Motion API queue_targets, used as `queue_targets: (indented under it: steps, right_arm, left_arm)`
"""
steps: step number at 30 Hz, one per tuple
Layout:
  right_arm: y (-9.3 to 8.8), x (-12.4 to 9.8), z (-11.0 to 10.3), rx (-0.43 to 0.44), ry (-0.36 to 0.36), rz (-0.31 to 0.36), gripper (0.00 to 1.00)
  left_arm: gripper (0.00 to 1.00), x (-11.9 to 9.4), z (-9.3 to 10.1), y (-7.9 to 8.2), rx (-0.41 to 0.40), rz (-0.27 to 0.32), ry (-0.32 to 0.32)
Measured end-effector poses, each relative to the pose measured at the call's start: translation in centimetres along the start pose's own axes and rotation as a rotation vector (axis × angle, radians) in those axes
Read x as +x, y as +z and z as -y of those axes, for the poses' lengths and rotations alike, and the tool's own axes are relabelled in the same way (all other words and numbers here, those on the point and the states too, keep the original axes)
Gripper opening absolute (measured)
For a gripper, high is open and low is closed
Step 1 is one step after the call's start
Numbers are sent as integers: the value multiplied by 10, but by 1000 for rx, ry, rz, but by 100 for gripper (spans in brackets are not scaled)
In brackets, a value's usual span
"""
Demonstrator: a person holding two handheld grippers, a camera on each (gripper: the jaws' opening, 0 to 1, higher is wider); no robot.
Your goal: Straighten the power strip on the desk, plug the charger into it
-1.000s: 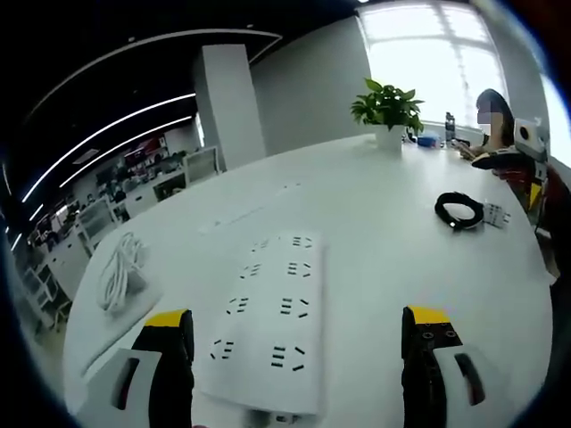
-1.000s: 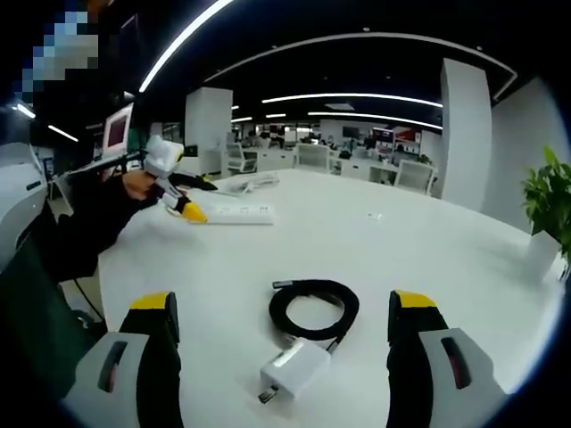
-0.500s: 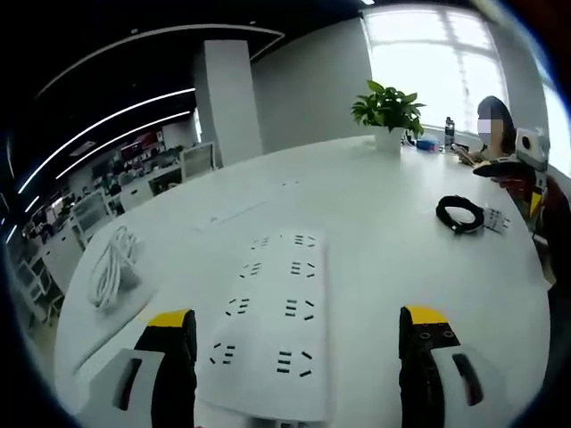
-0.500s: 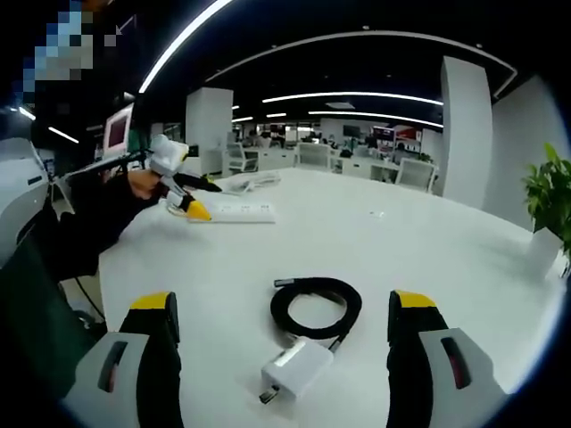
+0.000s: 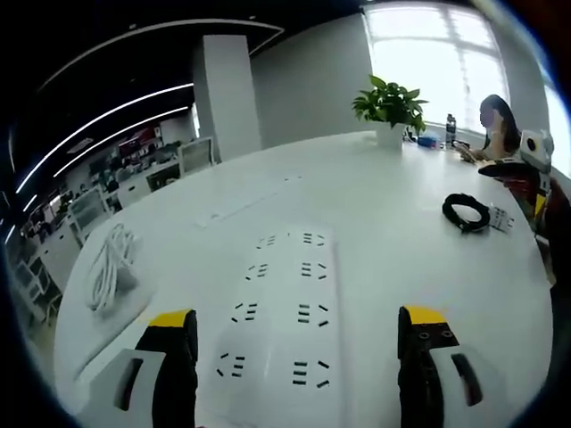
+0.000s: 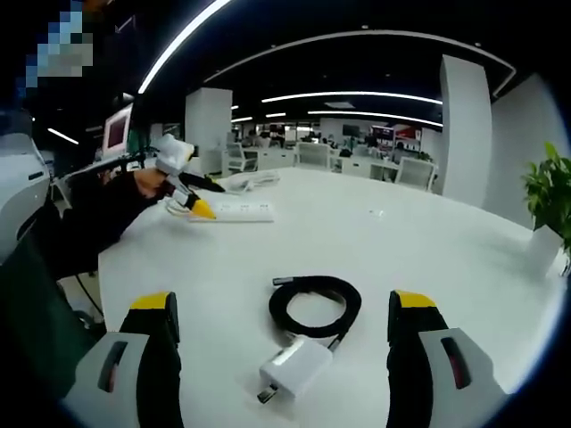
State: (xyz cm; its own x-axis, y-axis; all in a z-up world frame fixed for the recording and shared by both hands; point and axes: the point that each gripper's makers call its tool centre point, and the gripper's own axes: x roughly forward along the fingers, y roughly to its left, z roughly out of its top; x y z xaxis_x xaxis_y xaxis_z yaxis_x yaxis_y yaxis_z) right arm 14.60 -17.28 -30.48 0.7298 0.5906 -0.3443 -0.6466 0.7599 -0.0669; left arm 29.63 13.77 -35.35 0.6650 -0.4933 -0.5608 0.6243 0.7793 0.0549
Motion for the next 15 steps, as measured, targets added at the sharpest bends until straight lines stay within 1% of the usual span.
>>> queue_targets:
  steps: [7,10,15]
  right_arm:
    - [-1,-1,0,4,1,3,98]
    - [-2,-2,1,5,-3,2,98]
    - [-3,-5,3,7,-12,1,98]
  left_arm:
    - [96,5,-1,0,4,-17,-13]
    - [96,6,2,-1,-4,-14,-35]
    - [95,10,2,-2,-6,-18,-45]
